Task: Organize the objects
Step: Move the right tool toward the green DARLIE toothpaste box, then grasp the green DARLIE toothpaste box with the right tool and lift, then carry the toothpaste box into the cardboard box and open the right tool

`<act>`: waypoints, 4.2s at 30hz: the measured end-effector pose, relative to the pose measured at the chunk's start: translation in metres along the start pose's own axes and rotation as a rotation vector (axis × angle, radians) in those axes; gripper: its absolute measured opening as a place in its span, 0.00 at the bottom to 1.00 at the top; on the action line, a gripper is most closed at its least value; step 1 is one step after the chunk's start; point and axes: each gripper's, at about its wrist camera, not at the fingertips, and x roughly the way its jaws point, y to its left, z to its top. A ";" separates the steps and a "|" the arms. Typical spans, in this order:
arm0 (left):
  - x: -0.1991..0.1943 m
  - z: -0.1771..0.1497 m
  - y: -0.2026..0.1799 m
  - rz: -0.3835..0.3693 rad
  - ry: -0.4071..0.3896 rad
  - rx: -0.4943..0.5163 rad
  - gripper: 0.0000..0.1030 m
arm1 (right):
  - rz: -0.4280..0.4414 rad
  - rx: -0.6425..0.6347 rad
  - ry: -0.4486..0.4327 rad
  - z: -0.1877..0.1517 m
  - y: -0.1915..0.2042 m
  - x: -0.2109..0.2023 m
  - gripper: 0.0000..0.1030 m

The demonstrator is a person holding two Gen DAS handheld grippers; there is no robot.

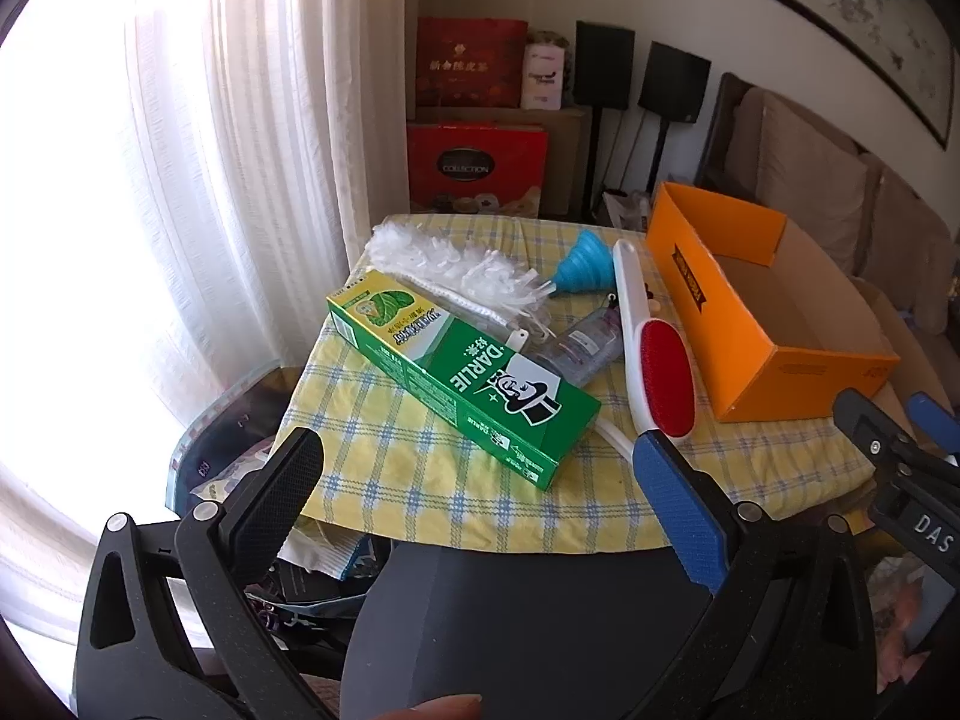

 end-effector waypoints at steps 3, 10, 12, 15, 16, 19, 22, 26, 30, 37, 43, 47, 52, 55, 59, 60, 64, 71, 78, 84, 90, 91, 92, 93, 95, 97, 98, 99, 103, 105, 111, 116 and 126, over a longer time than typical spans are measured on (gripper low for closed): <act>0.003 0.003 0.002 0.007 0.001 -0.002 1.00 | 0.000 -0.010 -0.003 0.002 0.003 0.002 1.00; 0.013 0.009 0.010 0.031 0.001 -0.014 1.00 | 0.022 -0.028 0.001 0.008 0.012 0.011 1.00; 0.016 0.011 0.016 0.031 0.000 -0.023 1.00 | 0.038 -0.038 -0.004 0.010 0.016 0.013 1.00; 0.023 0.014 0.029 0.020 -0.002 -0.043 1.00 | 0.058 -0.066 -0.012 0.014 0.024 0.017 1.00; 0.025 0.015 0.033 0.013 -0.001 -0.045 1.00 | 0.069 -0.078 -0.014 0.016 0.027 0.018 1.00; 0.033 0.017 0.048 -0.016 -0.001 -0.058 1.00 | 0.113 -0.106 -0.013 0.019 0.037 0.025 1.00; 0.043 0.017 0.063 -0.014 0.010 -0.094 1.00 | 0.155 -0.125 -0.009 0.022 0.047 0.032 1.00; 0.059 0.018 0.081 -0.021 0.042 -0.139 1.00 | 0.216 -0.148 -0.005 0.027 0.061 0.044 1.00; 0.077 0.018 0.090 -0.029 0.075 -0.168 1.00 | 0.253 -0.180 0.005 0.029 0.078 0.057 1.00; 0.104 0.018 0.094 -0.062 0.128 -0.187 1.00 | 0.309 -0.262 0.031 0.025 0.106 0.078 1.00; 0.126 0.018 0.095 -0.120 0.172 -0.220 1.00 | 0.387 -0.302 0.083 0.014 0.121 0.100 1.00; 0.135 0.020 0.095 -0.145 0.182 -0.234 1.00 | 0.420 -0.320 0.102 0.009 0.127 0.110 1.00; 0.147 0.019 0.096 -0.198 0.210 -0.266 1.00 | 0.463 -0.346 0.131 0.001 0.135 0.121 0.95; 0.153 0.017 0.095 -0.216 0.230 -0.274 1.00 | 0.501 -0.338 0.168 -0.003 0.138 0.131 0.87; 0.157 0.014 0.094 -0.232 0.242 -0.281 1.00 | 0.533 -0.344 0.199 -0.009 0.142 0.138 0.69; 0.157 0.014 0.094 -0.238 0.245 -0.281 1.00 | 0.543 -0.345 0.201 -0.010 0.143 0.138 0.67; 0.158 0.012 0.089 -0.270 0.256 -0.282 1.00 | 0.559 -0.372 0.196 -0.015 0.148 0.135 0.63; 0.157 0.007 0.089 -0.301 0.273 -0.296 1.00 | 0.637 -0.371 0.232 -0.019 0.155 0.124 0.51; 0.157 0.005 0.086 -0.298 0.289 -0.292 1.00 | 0.658 -0.325 0.269 -0.023 0.162 0.137 0.70; 0.157 0.003 0.086 -0.303 0.299 -0.291 1.00 | 0.661 -0.339 0.288 -0.030 0.172 0.137 0.58; 0.140 0.002 0.086 -0.308 0.275 -0.288 0.92 | 0.702 -0.369 0.285 -0.026 0.177 0.123 0.58; 0.134 0.004 0.085 -0.306 0.264 -0.283 0.91 | 0.701 -0.373 0.279 -0.028 0.179 0.120 0.57; 0.129 0.006 0.085 -0.306 0.252 -0.276 0.90 | 0.702 -0.374 0.272 -0.026 0.178 0.115 0.57; 0.124 0.008 0.085 -0.308 0.241 -0.269 0.89 | 0.704 -0.369 0.268 -0.024 0.177 0.112 0.57; 0.116 0.014 0.082 -0.315 0.223 -0.258 0.88 | 0.707 -0.356 0.257 -0.020 0.173 0.105 0.57; 0.107 0.019 0.080 -0.326 0.208 -0.245 0.88 | 0.703 -0.344 0.244 -0.014 0.169 0.096 0.57; 0.104 0.023 0.076 -0.330 0.201 -0.237 0.88 | 0.699 -0.340 0.237 -0.011 0.167 0.092 0.57; 0.101 0.026 0.073 -0.333 0.194 -0.226 0.88 | 0.692 -0.334 0.228 -0.008 0.164 0.087 0.57; 0.089 0.040 0.053 -0.353 0.168 -0.182 0.88 | 0.673 -0.306 0.205 0.007 0.150 0.083 0.57; 0.085 0.048 0.042 -0.370 0.163 -0.165 0.88 | 0.653 -0.293 0.187 0.013 0.142 0.076 0.57; 0.074 0.073 -0.005 -0.421 0.128 -0.077 0.88 | 0.595 -0.237 0.140 0.036 0.105 0.063 0.57; 0.074 0.091 -0.045 -0.480 0.132 -0.025 0.86 | 0.553 -0.171 0.122 0.052 0.069 0.062 0.57; 0.078 0.107 -0.115 -0.570 0.147 0.048 0.86 | 0.447 -0.067 0.087 0.080 -0.002 0.054 0.57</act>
